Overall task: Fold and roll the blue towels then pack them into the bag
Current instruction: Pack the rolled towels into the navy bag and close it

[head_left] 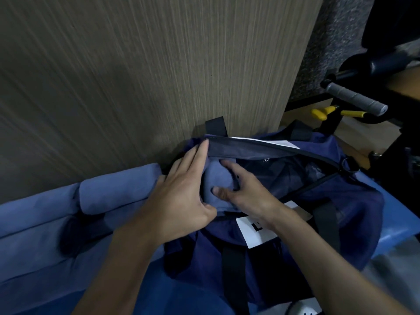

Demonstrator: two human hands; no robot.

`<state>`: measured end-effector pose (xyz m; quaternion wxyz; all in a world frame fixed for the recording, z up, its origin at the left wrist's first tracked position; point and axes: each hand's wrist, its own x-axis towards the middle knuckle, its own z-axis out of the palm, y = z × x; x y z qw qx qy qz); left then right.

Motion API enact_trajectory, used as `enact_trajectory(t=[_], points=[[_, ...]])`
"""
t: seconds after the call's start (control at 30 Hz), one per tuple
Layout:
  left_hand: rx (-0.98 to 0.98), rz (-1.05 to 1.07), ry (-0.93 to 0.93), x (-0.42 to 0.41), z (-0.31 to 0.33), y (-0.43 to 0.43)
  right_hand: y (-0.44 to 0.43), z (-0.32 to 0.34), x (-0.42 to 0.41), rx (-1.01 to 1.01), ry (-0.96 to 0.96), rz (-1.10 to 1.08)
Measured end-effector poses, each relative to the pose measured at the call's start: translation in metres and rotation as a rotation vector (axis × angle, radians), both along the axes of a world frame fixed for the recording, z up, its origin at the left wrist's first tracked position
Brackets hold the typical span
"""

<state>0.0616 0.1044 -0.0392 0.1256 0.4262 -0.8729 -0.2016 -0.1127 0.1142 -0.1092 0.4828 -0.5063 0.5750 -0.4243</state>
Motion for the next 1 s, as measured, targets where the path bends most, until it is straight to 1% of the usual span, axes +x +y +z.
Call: enact_trajectory(t=[0.07,0.13,0.17,0.2,0.23,0.3,0.33,0.37,0.43,0.5,0.77,0.83,0.93,1.0], points=[[-0.004,-0.018,0.019,-0.001,-0.001,0.002,-0.002,-0.002,0.003,-0.018,0.111,-0.002],[-0.013,-0.030,0.011,-0.002,-0.003,0.005,-0.007,-0.001,0.009,-0.091,0.235,-0.110],[-0.019,-0.032,0.010,-0.002,-0.002,0.005,-0.009,0.001,0.012,-0.128,0.231,-0.167],[-0.023,-0.032,0.019,-0.001,-0.001,0.006,-0.012,0.000,0.015,-0.141,0.164,-0.178],[-0.023,-0.030,0.034,-0.001,0.000,0.007,-0.014,0.000,0.016,-0.134,0.065,-0.146],[-0.025,-0.017,0.062,0.001,0.004,0.007,-0.015,-0.003,0.016,-0.047,-0.083,0.005],[-0.030,-0.007,0.067,0.002,0.005,0.006,-0.014,-0.004,0.015,0.007,-0.091,0.079],[-0.031,0.008,0.067,0.004,0.006,0.006,-0.012,-0.005,0.013,0.054,-0.035,0.133],[-0.024,0.037,0.062,0.009,0.006,0.002,-0.008,-0.005,0.006,0.092,0.154,0.201],[-0.014,0.067,0.067,0.012,0.007,0.000,-0.006,-0.005,0.001,0.075,0.267,0.192],[0.005,0.045,0.051,0.007,0.006,0.004,-0.001,-0.020,0.018,0.017,0.164,0.170],[0.005,0.048,0.051,0.008,0.005,0.004,-0.001,-0.016,0.018,-0.021,0.233,0.172],[0.021,0.054,0.059,0.010,0.004,0.003,0.002,-0.010,0.020,-0.138,0.432,0.060],[0.032,0.054,0.058,0.010,0.005,0.004,0.003,-0.008,0.017,-0.137,0.480,0.063]])
